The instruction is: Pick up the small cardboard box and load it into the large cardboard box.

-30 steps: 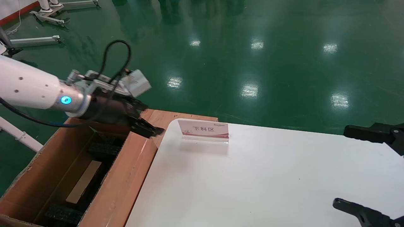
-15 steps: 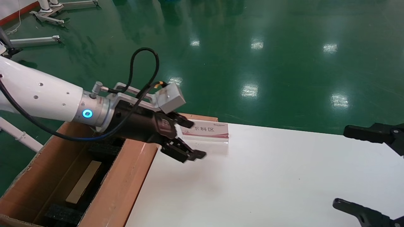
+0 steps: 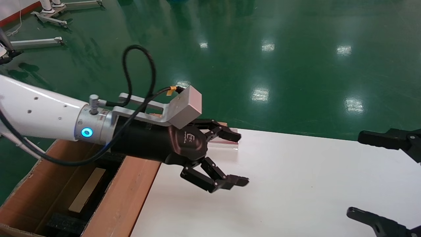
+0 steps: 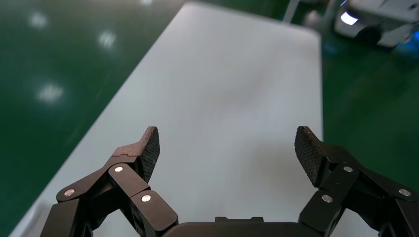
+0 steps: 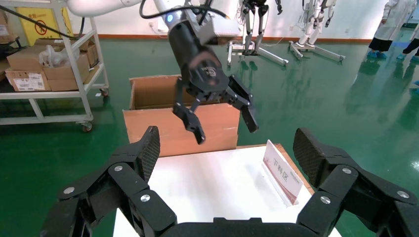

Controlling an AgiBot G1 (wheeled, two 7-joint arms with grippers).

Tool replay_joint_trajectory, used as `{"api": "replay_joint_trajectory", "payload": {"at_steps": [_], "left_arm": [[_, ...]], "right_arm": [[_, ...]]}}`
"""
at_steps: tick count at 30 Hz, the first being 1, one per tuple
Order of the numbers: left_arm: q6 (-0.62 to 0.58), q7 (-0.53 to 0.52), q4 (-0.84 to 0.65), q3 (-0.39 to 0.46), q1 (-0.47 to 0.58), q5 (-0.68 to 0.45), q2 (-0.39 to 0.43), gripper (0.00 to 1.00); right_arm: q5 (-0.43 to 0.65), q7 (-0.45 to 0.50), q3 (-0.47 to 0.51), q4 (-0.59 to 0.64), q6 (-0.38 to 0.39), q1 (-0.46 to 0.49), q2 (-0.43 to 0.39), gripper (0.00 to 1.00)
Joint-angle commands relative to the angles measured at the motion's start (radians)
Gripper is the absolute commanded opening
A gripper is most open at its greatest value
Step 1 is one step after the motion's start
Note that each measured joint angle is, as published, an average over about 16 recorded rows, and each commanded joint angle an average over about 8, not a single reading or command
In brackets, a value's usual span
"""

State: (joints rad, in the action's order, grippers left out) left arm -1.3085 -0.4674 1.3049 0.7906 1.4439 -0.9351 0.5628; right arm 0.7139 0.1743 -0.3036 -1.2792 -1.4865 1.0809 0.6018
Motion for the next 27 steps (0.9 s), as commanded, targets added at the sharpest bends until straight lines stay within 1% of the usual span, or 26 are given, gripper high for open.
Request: {"api": "replay_joint_trajectory", "payload": {"at_steps": [1,11,16,21,27], "left_arm": [[-0.024,0.036,-0.003,-0.066,-0.047,0.026,0.006,1.00],[-0.144,0.215,-0.016,-0.392,-0.283,0.157,0.037,1.00],[-0.188,0.278,-0.021,-0.517,-0.373,0.205,0.049,1.00],[-0.208,0.298,-0.024,-0.575,-0.414,0.228,0.054,1.00],[-0.203,0.291,-0.023,-0.558,-0.403,0.223,0.053,1.00]], "right_arm": [[0.000,0.000,0.000,0.000,0.000,0.000,0.000,1.00],[0.000,0.000,-0.001,0.000,0.000,0.000,0.000,1.00],[0.000,0.000,-0.001,0.000,0.000,0.000,0.000,1.00],[-0.001,0.000,-0.001,0.000,0.001,0.000,0.000,1.00],[-0.001,0.000,-0.001,0.000,0.001,0.000,0.000,1.00]]}}
